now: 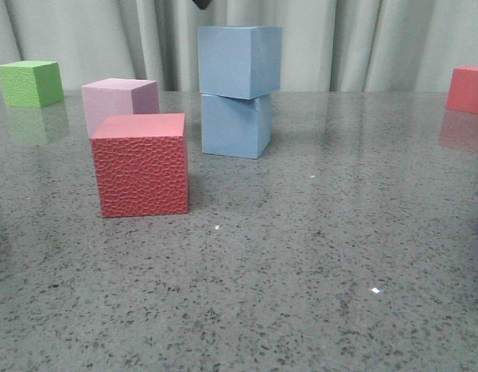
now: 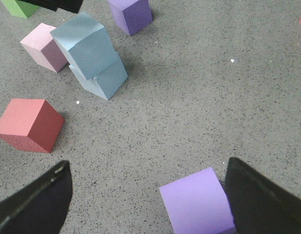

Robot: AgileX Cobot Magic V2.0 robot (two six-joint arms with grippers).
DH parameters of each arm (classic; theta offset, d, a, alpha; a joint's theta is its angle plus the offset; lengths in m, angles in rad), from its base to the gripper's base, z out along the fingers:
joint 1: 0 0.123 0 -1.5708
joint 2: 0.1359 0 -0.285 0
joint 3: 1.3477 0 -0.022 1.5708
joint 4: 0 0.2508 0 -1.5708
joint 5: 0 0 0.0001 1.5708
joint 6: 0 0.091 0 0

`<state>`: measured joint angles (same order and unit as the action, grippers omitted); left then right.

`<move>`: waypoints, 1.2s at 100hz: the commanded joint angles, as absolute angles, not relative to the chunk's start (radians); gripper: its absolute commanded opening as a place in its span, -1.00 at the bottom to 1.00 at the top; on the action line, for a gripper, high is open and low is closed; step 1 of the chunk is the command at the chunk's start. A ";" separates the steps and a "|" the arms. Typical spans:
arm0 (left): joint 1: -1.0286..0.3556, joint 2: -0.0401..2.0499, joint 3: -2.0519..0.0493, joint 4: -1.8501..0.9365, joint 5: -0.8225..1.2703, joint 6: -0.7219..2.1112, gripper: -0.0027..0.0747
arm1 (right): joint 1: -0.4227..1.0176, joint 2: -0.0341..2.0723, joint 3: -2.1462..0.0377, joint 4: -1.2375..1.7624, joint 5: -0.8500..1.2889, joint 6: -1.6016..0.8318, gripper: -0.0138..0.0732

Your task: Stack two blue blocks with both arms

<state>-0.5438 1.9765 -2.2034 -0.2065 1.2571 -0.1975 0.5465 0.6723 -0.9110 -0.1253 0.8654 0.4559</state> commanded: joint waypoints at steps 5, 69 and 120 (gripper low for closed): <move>-0.552 1.865 -2.232 -0.168 1.269 -0.205 0.32 | 0.544 0.670 -0.935 -0.147 0.786 0.447 0.77; -0.552 1.398 -1.716 0.027 1.049 -0.205 -0.04 | 0.544 0.663 -0.935 -0.233 0.741 0.447 0.16; -0.552 0.941 -1.219 0.069 0.728 -0.205 -0.98 | 0.544 0.641 -0.860 -0.245 0.670 0.447 -0.84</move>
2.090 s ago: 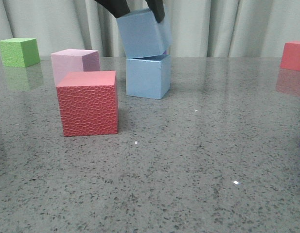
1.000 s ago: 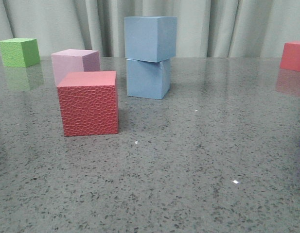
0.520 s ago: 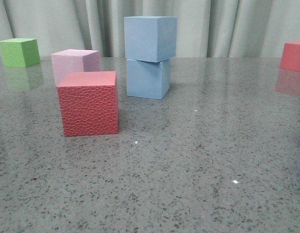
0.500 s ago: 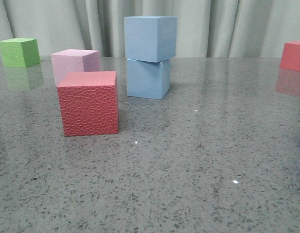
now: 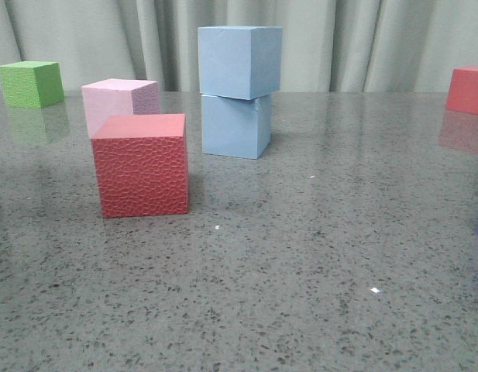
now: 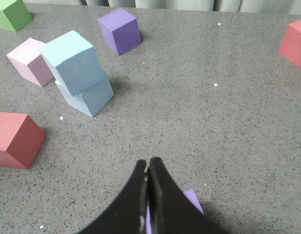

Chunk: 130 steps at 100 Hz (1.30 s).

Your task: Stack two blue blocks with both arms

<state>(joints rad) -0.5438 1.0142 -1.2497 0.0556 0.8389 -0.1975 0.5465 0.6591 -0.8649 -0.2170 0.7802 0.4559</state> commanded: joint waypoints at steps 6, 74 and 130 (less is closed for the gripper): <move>-0.552 0.893 -1.166 0.081 0.704 -0.205 -0.98 | 0.544 0.619 -0.829 -0.249 0.633 0.447 -0.84; -0.552 0.444 -0.649 0.121 0.462 -0.205 -0.98 | 0.544 0.180 -0.477 -0.364 0.397 0.447 -0.84; -0.552 0.387 -0.611 0.117 0.449 -0.205 -0.98 | 0.544 0.159 -0.477 -0.392 0.394 0.447 -0.84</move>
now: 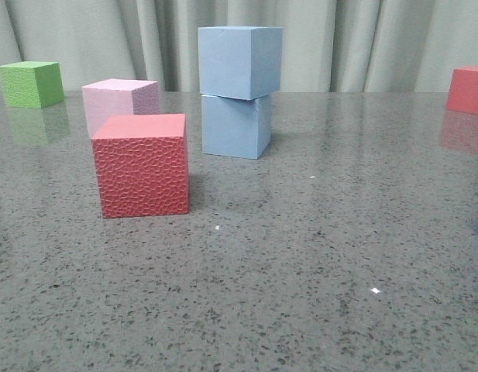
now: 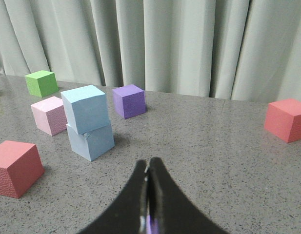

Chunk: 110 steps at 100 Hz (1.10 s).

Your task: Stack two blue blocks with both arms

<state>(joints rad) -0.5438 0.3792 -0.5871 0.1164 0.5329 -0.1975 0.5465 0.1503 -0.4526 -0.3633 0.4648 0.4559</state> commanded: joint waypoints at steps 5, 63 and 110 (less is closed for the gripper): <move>-0.552 0.387 -0.611 0.117 0.449 -0.205 -0.98 | 0.544 0.159 -0.477 -0.392 0.394 0.447 -0.84; -0.533 0.381 -0.578 0.173 0.433 -0.205 -0.98 | 0.544 0.159 -0.477 -0.392 0.394 0.447 -0.84; -0.198 0.181 -0.234 0.163 0.054 -0.198 -0.98 | 0.544 0.159 -0.477 -0.392 0.395 0.447 -0.84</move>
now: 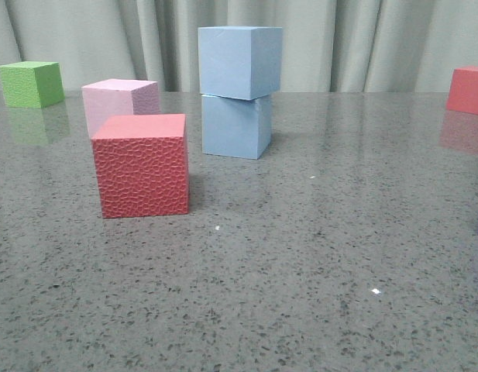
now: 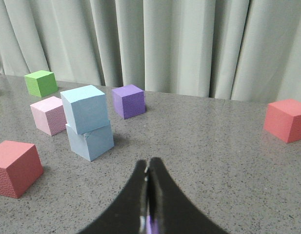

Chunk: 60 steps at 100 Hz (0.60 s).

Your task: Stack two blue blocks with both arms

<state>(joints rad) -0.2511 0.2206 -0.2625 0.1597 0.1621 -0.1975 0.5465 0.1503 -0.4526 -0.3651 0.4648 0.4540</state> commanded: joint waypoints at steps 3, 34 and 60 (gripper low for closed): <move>-0.184 0.160 -0.219 0.163 0.054 -0.197 -0.98 | 0.544 0.159 -0.477 -0.392 0.395 0.447 -0.84; -0.031 0.009 -0.051 0.027 0.014 -0.040 -0.98 | 0.544 0.159 -0.477 -0.392 0.397 0.447 -0.84; -0.015 -0.040 0.029 -0.012 0.018 -0.042 -0.98 | 0.544 0.159 -0.477 -0.392 0.399 0.447 -0.84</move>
<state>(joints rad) -0.0177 -0.0042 0.0044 0.0000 0.0860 -0.0431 0.5465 0.1503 -0.4526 -0.3651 0.4648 0.4540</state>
